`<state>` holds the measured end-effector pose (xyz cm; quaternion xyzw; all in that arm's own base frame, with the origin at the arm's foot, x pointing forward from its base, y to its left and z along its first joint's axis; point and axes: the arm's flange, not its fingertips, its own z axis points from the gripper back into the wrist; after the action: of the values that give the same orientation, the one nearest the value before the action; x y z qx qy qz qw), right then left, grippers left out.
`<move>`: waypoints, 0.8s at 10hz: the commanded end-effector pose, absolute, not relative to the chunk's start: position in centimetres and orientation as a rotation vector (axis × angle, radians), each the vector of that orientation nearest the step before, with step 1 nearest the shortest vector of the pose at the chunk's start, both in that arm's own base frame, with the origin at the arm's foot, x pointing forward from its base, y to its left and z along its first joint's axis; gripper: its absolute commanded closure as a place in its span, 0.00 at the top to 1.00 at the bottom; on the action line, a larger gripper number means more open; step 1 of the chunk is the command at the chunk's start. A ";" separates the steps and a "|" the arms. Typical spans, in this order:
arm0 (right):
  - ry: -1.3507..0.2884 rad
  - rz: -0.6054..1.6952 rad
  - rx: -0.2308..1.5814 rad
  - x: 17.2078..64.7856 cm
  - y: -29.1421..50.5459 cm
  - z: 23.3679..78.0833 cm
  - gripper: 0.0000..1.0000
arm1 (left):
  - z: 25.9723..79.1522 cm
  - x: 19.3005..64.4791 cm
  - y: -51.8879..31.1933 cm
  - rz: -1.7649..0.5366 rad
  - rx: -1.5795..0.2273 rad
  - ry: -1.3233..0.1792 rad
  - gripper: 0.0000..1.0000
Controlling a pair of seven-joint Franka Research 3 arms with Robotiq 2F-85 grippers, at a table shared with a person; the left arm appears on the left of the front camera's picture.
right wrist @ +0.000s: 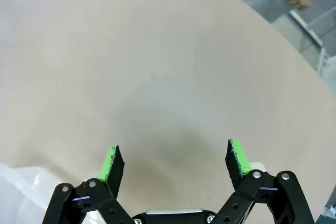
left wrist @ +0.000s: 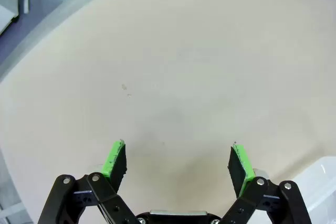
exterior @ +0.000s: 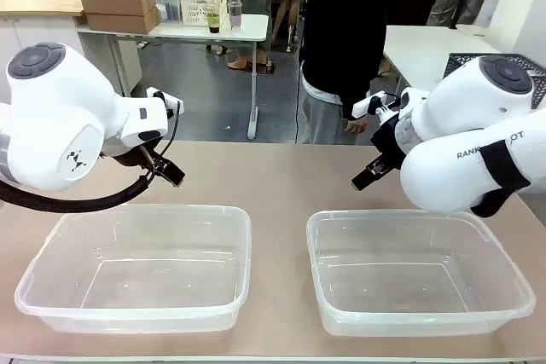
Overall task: Sort the waste into each basket.
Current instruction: Pick up the Organizing box on the left side of the table and lift it.
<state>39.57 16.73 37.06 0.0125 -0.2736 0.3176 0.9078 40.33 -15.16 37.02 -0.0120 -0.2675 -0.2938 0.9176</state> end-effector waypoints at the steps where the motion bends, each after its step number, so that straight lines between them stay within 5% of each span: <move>1: -0.565 0.655 0.026 39.6 16.7 37.1 1.00 | 37.0 40.3 -15.2 -0.604 -0.025 -0.550 1.00; 8: -0.565 0.655 0.026 39.6 16.7 37.1 1.00 | 37.0 40.3 -15.2 -0.604 -0.025 -0.550 1.00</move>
<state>39.57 16.73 37.05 0.0123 -0.2735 0.3179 0.9078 40.33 -15.16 37.02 -0.0121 -0.2675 -0.2936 0.9177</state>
